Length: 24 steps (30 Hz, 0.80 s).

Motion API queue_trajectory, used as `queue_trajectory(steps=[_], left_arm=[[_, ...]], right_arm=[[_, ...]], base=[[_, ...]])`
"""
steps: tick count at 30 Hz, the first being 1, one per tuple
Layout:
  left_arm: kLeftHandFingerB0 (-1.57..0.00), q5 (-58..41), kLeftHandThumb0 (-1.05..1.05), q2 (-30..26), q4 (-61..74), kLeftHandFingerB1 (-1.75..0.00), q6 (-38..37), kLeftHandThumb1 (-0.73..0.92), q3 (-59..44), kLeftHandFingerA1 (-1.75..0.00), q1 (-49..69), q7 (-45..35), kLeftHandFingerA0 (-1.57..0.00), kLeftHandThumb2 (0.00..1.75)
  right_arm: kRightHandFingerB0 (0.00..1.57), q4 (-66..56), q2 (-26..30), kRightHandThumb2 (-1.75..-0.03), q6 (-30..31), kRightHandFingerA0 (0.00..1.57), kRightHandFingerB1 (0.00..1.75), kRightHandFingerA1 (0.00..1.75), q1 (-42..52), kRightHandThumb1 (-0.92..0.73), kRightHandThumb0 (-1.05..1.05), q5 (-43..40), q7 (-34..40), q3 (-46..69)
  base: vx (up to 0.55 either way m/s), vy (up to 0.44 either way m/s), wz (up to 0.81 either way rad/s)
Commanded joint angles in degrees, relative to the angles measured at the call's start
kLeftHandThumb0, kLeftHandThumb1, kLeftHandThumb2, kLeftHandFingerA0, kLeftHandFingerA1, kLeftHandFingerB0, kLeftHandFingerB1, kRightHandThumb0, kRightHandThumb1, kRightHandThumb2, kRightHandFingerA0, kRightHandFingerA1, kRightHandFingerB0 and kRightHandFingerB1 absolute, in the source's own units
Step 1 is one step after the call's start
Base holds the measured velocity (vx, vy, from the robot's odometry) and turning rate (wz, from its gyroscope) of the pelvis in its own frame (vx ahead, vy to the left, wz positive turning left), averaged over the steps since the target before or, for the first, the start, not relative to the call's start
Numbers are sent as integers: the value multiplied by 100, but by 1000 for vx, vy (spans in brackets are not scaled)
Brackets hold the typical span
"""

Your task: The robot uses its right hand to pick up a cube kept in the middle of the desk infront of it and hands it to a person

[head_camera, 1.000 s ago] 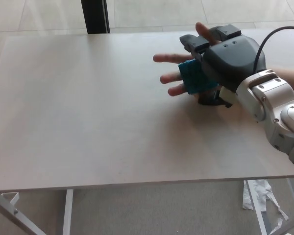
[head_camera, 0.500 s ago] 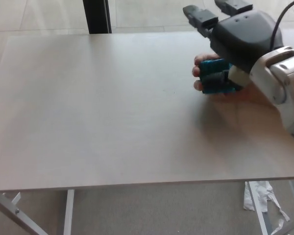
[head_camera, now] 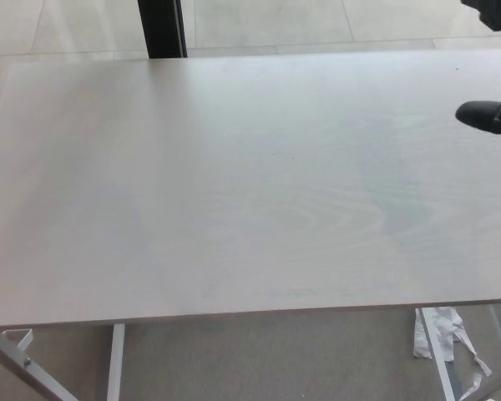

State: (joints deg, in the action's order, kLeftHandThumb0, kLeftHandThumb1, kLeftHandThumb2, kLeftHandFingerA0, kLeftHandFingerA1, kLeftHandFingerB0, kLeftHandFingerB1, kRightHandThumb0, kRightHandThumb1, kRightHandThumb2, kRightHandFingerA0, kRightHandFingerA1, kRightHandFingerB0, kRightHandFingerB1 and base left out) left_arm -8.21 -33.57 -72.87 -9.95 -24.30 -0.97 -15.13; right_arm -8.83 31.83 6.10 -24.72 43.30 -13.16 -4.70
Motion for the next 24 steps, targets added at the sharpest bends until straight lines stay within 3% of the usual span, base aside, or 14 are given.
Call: queue_trajectory(steps=[1,4,5,11,12,14,15,16,19,20,21,22,23,24], left_arm=[[-48,-213,-82,-127,-120,-43,75,78,-207,-51,206,20,-71,64],[-49,-247,-84,-124,-110,-43,95,76,-242,-50,242,53,-72,64],[-49,-246,-84,-128,-104,-43,95,77,-241,-51,246,53,-70,64],[-48,-287,-82,-106,-101,-42,118,78,-273,-51,283,14,-72,63],[-48,-276,-81,-104,-95,-44,80,78,-263,-52,296,5,-70,64],[-48,-258,-81,-102,-93,-44,63,78,-246,-52,304,6,-70,64],[-43,-259,-79,-101,-86,-56,65,62,-245,-62,307,7,-64,103],[-43,-249,-80,-102,-85,-56,55,63,-237,-62,313,21,-64,103],[-44,-214,-83,-114,-89,-56,14,63,-211,-61,342,39,-62,103],[-44,-214,-81,-113,-75,-56,13,62,-206,-61,349,24,-61,103],[-45,-198,-78,-113,-76,-56,19,62,-195,-62,347,62,-64,103],[-45,-193,-78,-112,-73,-56,19,62,-189,-62,341,62,-64,103],[-49,-203,-82,-107,-70,-43,25,78,-195,-52,328,50,-71,64],[-43,-200,-79,-100,-73,-55,51,63,-188,-62,302,50,-64,103]], right_arm=[[67,-1452,-695,-58,-880,79,40,54,3292,-55,-64,-2959,392,6644],[74,-99,-749,-57,-1361,95,44,73,3434,-52,-58,-3330,1401,7324],[74,329,-766,-57,-1484,90,53,94,3404,-56,-59,-3502,1703,7467],[70,1493,-934,-59,-959,74,71,123,2981,-61,-56,-4277,2192,7893],[66,1956,-902,-96,-880,118,76,133,2823,-50,-48,-4257,2447,7811],[66,2200,-888,-96,-884,118,76,133,2785,-50,-48,-4261,2539,7800],[62,2609,-784,-62,-699,76,63,175,2599,-66,-57,-4340,2527,7772],[59,2853,-730,-64,-561,70,65,164,2456,-68,-54,-4400,2526,7759],[58,3485,-605,-63,-343,71,61,161,1966,-65,-50,-4459,2912,7820],[56,3798,-526,-63,-363,66,70,158,1851,-67,-46,-4538,2994,7873],[37,4133,-571,-63,-438,44,88,144,1604,-77,-45,-4920,2988,8044],[37,4156,-559,-63,-451,44,88,144,1608,-77,-45,-4918,2977,8070],[33,4370,-590,-61,-433,25,101,102,1537,-80,-43,-5015,3109,8177],[44,4581,-591,-61,-339,42,94,99,1416,-74,-46,-4987,3511,8293]], base=[[0,0,0],[0,0,0],[0,0,0],[0,0,0],[0,0,0],[0,0,0],[0,0,0],[0,0,0],[0,0,0],[0,0,0],[0,0,0],[0,0,0],[0,0,0],[0,0,0]])
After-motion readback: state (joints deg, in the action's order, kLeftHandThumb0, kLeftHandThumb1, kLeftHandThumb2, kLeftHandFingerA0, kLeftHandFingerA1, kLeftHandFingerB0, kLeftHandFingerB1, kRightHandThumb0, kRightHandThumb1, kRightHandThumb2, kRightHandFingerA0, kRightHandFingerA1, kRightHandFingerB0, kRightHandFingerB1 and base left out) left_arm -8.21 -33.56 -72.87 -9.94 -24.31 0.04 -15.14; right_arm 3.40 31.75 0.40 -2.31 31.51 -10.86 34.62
